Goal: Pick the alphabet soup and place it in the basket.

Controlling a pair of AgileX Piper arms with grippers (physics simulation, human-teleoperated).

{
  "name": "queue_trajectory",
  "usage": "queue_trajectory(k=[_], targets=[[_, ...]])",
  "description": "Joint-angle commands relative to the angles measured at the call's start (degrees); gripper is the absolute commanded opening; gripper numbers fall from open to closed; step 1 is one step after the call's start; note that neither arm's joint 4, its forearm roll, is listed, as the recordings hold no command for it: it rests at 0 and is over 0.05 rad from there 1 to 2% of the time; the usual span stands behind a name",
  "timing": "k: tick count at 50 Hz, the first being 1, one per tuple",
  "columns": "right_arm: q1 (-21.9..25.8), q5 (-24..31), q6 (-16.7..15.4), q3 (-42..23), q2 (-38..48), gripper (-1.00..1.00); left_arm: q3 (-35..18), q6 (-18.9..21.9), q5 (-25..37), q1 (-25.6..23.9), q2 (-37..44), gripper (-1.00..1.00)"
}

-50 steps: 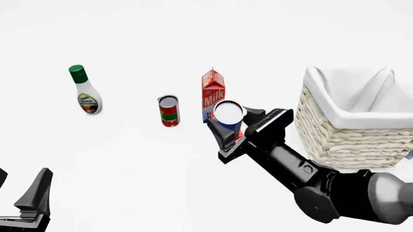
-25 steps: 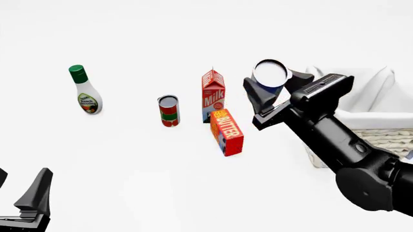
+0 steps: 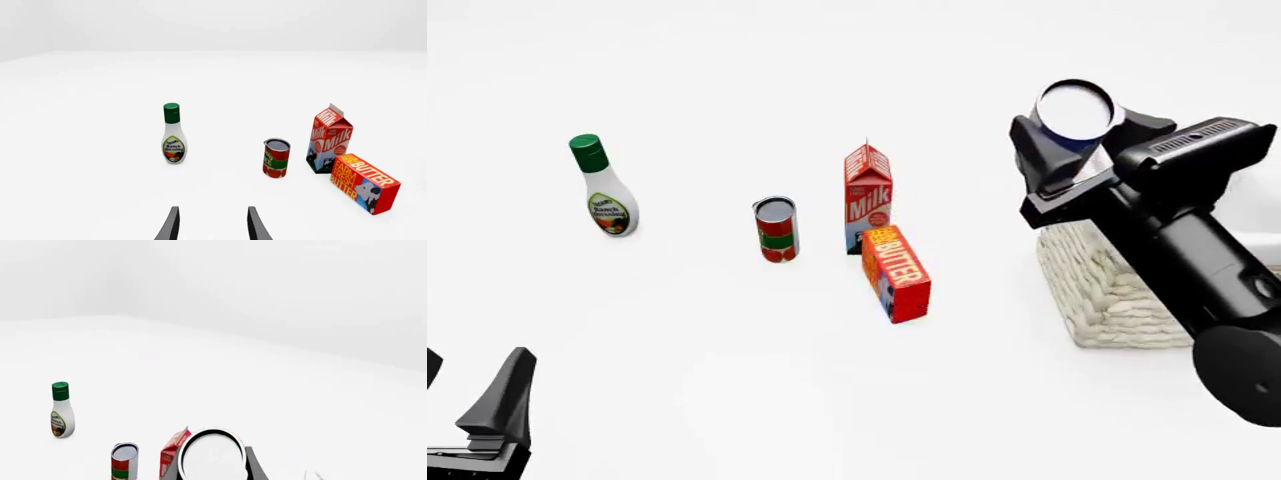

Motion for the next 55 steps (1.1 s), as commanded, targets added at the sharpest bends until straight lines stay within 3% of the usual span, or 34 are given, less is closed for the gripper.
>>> queue_trajectory(k=[1, 22, 55], targets=[[-4.81, 2.03, 0.8, -0.2, -3.63, -1.0, 0.0, 0.0, 0.0, 0.0, 0.0, 1.0], [-14.1, 7.82, -0.07, -0.32, -9.95, -1.0, 0.0, 0.0, 0.0, 0.0, 0.0, 1.0], [-25.63, 14.53, -0.48, -2.4, -9.69, -1.0, 0.0, 0.0, 0.0, 0.0, 0.0, 1.0]])
